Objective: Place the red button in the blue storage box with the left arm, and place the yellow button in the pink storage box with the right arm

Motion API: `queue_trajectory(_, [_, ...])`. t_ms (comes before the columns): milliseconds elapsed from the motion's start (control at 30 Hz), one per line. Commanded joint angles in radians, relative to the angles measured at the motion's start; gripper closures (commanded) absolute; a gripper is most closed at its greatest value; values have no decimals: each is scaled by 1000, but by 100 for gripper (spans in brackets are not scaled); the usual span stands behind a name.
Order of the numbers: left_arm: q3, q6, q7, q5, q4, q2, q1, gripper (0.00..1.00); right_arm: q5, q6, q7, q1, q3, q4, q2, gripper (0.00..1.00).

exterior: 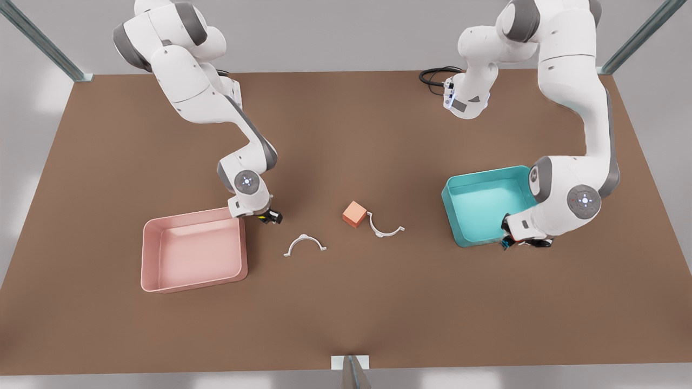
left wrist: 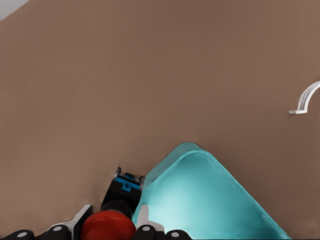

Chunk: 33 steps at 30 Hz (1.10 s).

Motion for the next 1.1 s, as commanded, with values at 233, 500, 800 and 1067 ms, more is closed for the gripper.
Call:
queue_trajectory(233, [0,-150,343,39,-187,-52,26,0,-1,33,195,-1,0,4,-2,69])
queue_trajectory(500, [-11,-501,-496,-79,384,-159,-3,0,0,-165,0,-28,0,70,-150,69])
queue_trajectory(800, [-43,-507,-510,-18,310,-231,-2,0,95,-403,-603,-291,-1,188,-208,69])
queue_trajectory(1067, [-44,-507,-509,0,324,-231,-23,0,143,-400,-740,-363,-8,194,-153,0])
